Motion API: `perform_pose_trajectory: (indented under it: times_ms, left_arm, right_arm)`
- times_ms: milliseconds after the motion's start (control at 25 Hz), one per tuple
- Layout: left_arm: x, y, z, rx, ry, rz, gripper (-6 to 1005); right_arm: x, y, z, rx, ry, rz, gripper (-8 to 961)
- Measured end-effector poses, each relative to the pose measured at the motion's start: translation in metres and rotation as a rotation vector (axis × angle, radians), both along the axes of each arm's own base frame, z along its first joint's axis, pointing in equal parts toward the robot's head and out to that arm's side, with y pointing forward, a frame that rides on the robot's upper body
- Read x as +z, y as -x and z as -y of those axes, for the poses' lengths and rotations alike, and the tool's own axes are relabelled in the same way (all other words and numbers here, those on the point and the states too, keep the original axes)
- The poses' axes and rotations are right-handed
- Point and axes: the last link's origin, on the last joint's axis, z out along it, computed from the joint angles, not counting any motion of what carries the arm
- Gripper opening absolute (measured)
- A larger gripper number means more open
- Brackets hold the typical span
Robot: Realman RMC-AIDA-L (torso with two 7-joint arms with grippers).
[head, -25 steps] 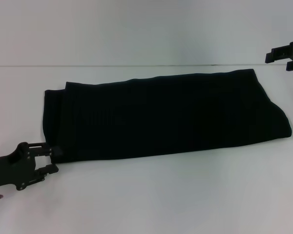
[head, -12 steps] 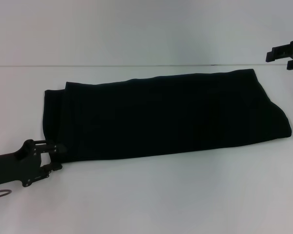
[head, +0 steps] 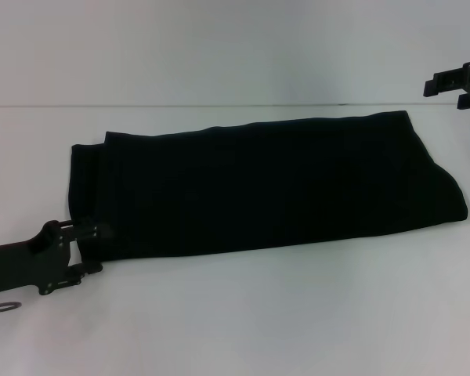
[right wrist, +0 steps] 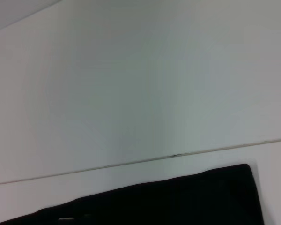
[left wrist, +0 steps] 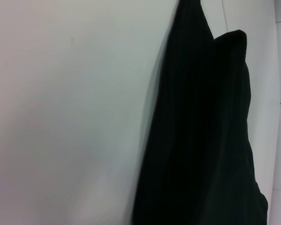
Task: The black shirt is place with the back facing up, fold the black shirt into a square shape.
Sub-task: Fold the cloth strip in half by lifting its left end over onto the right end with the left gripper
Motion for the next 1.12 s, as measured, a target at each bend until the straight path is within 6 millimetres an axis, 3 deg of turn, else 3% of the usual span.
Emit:
perform_pose_trajectory:
  times_ms: [600,840,1120]
  left_arm:
    - [-0.005,0.007,0.004,0.087,-0.038,0.055,847]
    - [-0.011,0.005,-0.001,0.100,-0.042,0.056,844]
    - [-0.023,-0.014,-0.029,0.078,-0.059,0.040,844]
  right_arm:
    - [0.003,-0.003,0.000,-0.008,-0.013,-0.010,757]
    - [0.003,-0.002,-0.001,-0.006,-0.019,-0.005,756]
    - [0.004,-0.002,-0.001,-0.005,-0.025,-0.005,756]
